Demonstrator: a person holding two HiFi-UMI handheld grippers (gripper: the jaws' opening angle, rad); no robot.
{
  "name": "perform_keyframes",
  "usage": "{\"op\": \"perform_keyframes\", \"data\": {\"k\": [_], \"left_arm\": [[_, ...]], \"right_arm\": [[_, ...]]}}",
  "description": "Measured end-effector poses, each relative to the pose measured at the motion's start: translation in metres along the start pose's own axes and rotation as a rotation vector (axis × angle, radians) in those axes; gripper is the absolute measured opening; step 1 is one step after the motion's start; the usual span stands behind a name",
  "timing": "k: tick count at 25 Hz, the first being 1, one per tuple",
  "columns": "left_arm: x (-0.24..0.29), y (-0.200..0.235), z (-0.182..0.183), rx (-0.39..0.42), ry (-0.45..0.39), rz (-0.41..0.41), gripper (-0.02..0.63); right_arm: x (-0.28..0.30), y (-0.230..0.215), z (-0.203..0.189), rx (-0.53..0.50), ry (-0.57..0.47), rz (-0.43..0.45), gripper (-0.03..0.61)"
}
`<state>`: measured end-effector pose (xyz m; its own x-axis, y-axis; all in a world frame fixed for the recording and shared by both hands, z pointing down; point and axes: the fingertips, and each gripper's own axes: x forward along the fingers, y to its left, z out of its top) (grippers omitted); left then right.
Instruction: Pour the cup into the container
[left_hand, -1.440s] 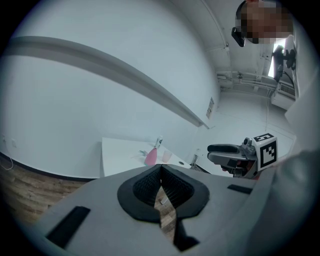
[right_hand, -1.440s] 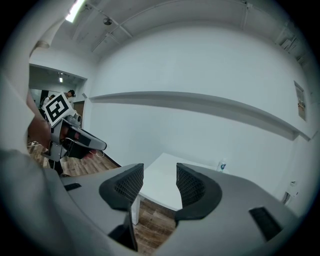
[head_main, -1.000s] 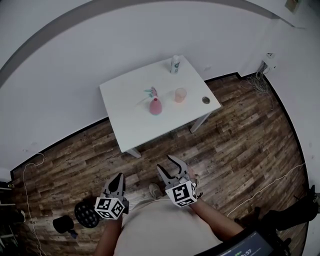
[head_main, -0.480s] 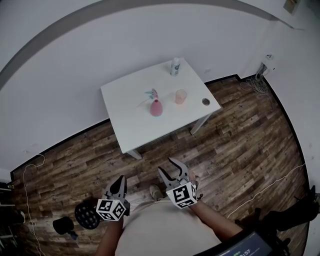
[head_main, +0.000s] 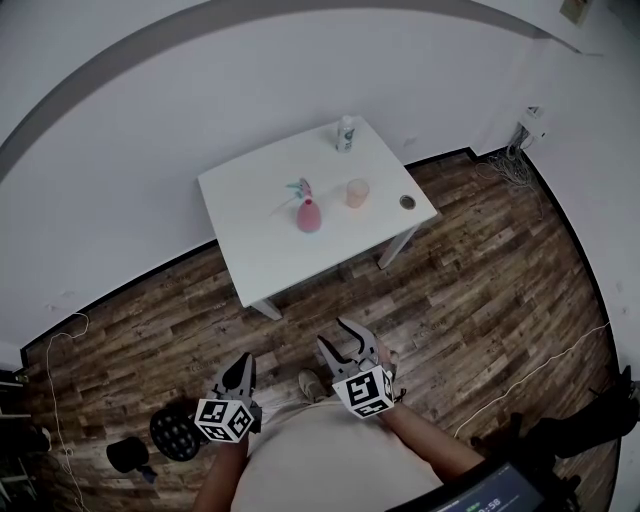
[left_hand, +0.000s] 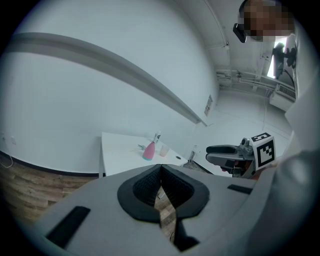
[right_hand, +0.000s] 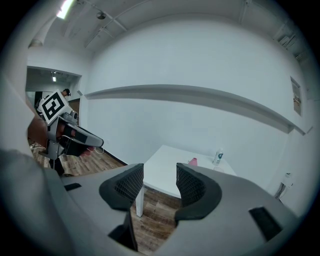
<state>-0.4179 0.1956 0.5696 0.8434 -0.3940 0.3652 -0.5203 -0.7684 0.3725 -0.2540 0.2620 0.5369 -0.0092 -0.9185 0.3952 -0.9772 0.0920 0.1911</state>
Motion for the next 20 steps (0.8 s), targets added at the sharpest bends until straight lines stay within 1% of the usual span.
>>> {"op": "perform_keyframes", "data": {"k": [7,13,20], "left_arm": [[-0.01,-0.004,-0.006,0.001,0.007,-0.004,0.012],[0.0,0.001,-0.008,-0.004,0.017,0.001,0.011],[-0.01,-0.002,-0.011,-0.003,0.018,0.002,0.012]], "right_arm": [[-0.009,0.005,-0.001,0.002,0.006,-0.007,0.189],[0.002,0.001,-0.007,0.002,0.014,0.0,0.189],[-0.007,0.007,-0.005,0.0,0.013,-0.007,0.189]]}}
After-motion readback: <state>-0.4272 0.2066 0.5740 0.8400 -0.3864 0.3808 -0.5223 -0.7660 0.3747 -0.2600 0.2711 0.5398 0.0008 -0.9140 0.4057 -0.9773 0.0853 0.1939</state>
